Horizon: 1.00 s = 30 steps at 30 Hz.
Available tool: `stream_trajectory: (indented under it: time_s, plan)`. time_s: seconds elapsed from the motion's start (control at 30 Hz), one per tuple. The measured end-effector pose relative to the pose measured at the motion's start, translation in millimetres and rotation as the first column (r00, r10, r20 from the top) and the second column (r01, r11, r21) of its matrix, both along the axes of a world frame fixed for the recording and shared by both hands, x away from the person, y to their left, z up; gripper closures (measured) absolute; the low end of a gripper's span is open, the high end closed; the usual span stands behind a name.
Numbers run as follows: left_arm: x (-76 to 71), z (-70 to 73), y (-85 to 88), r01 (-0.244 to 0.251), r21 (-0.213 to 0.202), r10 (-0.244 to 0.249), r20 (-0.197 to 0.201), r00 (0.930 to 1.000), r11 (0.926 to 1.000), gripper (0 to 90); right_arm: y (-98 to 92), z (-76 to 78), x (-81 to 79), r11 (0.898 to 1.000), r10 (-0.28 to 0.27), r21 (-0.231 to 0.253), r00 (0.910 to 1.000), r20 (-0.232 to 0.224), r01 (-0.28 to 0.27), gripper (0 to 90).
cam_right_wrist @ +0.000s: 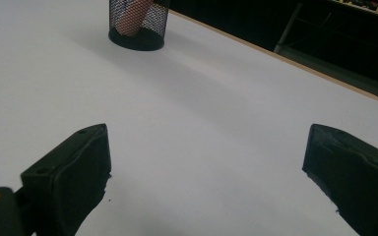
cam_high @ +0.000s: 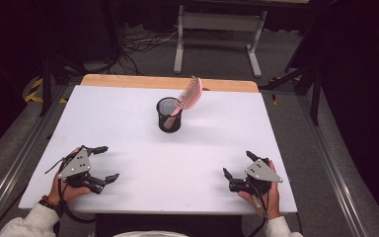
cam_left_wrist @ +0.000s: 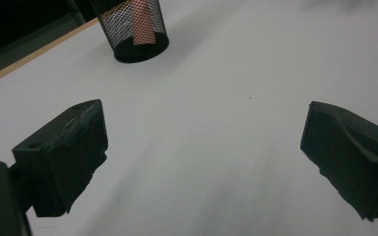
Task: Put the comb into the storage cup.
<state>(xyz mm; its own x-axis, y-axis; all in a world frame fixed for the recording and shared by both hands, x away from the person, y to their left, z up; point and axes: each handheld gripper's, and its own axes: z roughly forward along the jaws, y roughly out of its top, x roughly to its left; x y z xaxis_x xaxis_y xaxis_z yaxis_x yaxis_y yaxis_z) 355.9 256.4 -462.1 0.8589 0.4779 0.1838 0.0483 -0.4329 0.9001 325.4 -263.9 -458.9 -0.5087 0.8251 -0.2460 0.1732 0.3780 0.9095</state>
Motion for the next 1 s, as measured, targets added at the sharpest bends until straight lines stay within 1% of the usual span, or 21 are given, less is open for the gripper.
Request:
stream_trajectory:
  time_s: [0.03,0.1,0.3,0.6,0.7,1.0]
  plan:
    - [0.0,0.1,0.0,0.000,0.000,0.000,-0.001,1.0000,1.0000,4.9,-0.3,-0.2,0.1,1.000,0.009,0.003,1.0000,-0.003,-0.009,4.5]
    - [-0.2,-0.1,-0.8,0.002,0.003,-0.002,-0.002,1.0000,1.0000,4.8,0.2,-0.3,-0.1,1.000,0.003,-0.008,1.0000,0.006,-0.003,4.5]
    - [-1.3,0.4,-1.7,0.004,0.008,-0.004,-0.001,1.0000,1.0000,4.6,0.4,0.6,-0.6,1.000,0.006,0.009,0.9999,0.014,-0.006,4.5]
    - [-2.2,0.1,-1.3,0.011,0.003,-0.011,-0.002,0.9999,0.9999,4.4,7.0,1.6,-1.5,1.000,0.023,-0.017,0.9996,0.018,-0.023,4.4]
    - [-3.6,0.2,-2.1,0.016,0.008,-0.016,0.002,0.9999,0.9998,4.4,9.1,2.6,-2.7,0.999,0.021,-0.025,0.9995,0.022,-0.021,4.4]
    - [-1.9,-0.9,-2.4,0.013,0.009,-0.013,-0.007,0.9999,0.9999,4.4,10.1,3.7,-2.2,1.000,0.023,-0.021,0.9993,0.029,-0.022,4.5]
